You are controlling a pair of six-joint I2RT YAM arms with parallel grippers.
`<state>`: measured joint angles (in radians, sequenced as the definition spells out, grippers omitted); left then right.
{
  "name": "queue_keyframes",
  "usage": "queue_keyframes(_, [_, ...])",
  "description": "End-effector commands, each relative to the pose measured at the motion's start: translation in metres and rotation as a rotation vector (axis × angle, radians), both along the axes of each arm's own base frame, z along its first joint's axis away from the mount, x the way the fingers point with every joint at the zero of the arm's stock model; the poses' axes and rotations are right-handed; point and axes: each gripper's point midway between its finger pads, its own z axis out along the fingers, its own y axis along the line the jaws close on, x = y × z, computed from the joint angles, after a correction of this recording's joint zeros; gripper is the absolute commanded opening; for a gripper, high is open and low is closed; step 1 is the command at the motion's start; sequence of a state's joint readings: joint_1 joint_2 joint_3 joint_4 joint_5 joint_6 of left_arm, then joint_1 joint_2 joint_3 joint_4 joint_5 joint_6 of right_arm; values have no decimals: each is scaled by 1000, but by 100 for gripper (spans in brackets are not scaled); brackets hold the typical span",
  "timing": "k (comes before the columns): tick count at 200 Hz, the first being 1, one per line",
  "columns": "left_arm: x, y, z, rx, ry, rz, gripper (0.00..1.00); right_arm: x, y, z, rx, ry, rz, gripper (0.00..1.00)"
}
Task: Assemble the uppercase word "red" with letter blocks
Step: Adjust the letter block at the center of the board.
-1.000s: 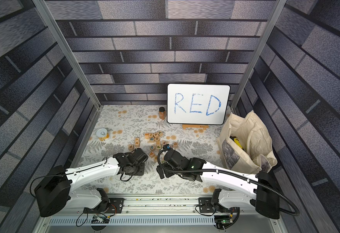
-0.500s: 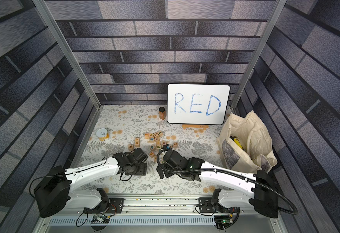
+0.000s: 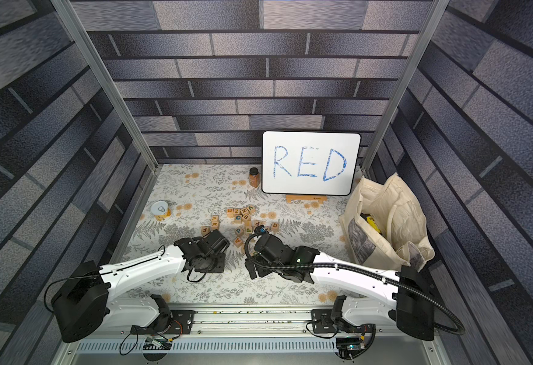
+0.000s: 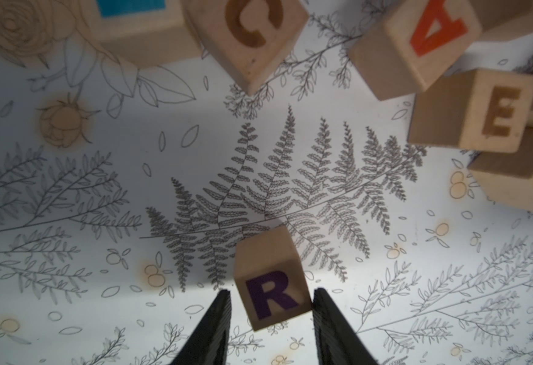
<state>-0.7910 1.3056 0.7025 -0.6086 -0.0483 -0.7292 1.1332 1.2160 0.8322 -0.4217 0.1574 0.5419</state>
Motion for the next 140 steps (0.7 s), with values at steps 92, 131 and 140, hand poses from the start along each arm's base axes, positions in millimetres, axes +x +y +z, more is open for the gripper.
queue_keyframes(92, [5, 1, -1, 64, 6, -125, 34, 2, 4, 3, -15, -13, -2, 100])
queue_keyframes(131, [4, -5, -5, 9, 23, -77, 34, 1, 3, 1, -21, -13, 0, 100])
queue_keyframes(140, [3, -8, -6, -10, 28, -65, 32, 1, 3, 1, -22, -14, 2, 100])
